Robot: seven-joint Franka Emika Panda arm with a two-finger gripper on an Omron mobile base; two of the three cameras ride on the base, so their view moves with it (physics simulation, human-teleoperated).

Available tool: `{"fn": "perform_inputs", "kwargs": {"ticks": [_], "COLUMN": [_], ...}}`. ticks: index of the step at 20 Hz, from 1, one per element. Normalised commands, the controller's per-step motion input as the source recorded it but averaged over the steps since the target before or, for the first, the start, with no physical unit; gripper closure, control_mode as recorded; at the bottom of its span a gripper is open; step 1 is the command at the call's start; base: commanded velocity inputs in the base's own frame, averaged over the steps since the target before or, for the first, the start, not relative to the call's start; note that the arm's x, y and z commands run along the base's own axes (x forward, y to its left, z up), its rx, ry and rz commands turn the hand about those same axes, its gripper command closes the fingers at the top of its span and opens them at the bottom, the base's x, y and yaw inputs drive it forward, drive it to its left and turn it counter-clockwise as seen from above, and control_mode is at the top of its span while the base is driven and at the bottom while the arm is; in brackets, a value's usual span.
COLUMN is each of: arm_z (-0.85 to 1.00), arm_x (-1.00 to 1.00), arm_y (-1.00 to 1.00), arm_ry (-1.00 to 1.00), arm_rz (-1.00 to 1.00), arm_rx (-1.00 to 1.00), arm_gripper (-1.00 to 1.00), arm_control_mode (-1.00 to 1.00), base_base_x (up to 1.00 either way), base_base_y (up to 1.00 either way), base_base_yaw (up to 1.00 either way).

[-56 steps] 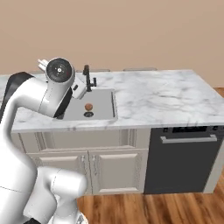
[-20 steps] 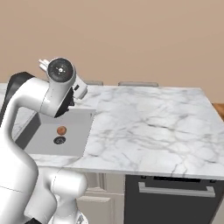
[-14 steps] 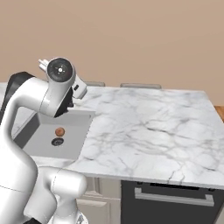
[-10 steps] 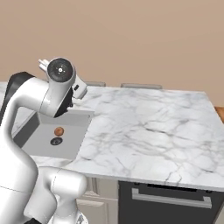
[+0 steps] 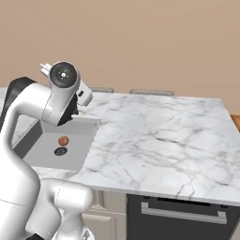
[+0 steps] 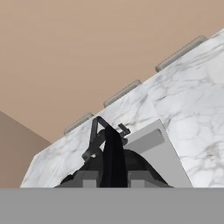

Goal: Open the cabinet, pick the kettle from the cabinet, and place it in the sink.

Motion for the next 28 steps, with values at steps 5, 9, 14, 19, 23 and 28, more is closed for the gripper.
{"fn": "perform_inputs", "kwargs": {"ticks": [5, 9, 14, 19, 23, 28], "arm_z": [0.00, 0.00, 0.00, 0.00, 0.00, 0.00], "arm_x": [0.00, 0.00, 0.00, 0.00, 0.00, 0.00], "arm_y": [0.00, 0.00, 0.00, 0.00, 0.00, 0.00], "arm_ry": [0.00, 0.00, 0.00, 0.00, 0.00, 0.00], "arm_rz": [0.00, 0.00, 0.00, 0.00, 0.00, 0.00], "arm_rx": [0.00, 0.00, 0.00, 0.00, 0.00, 0.00], "arm_gripper": [1.00, 1.00, 1.00, 1.00, 1.00, 1.00], "arm_control_mode": [1.00, 1.00, -1.00, -1.00, -1.00, -1.00], "base_base_x": [0.00, 0.00, 0.00, 0.00, 0.00, 0.00], "base_base_y": [0.00, 0.00, 0.00, 0.00, 0.00, 0.00], "base_base_yaw": [0.00, 0.00, 0.00, 0.00, 0.00, 0.00]}}
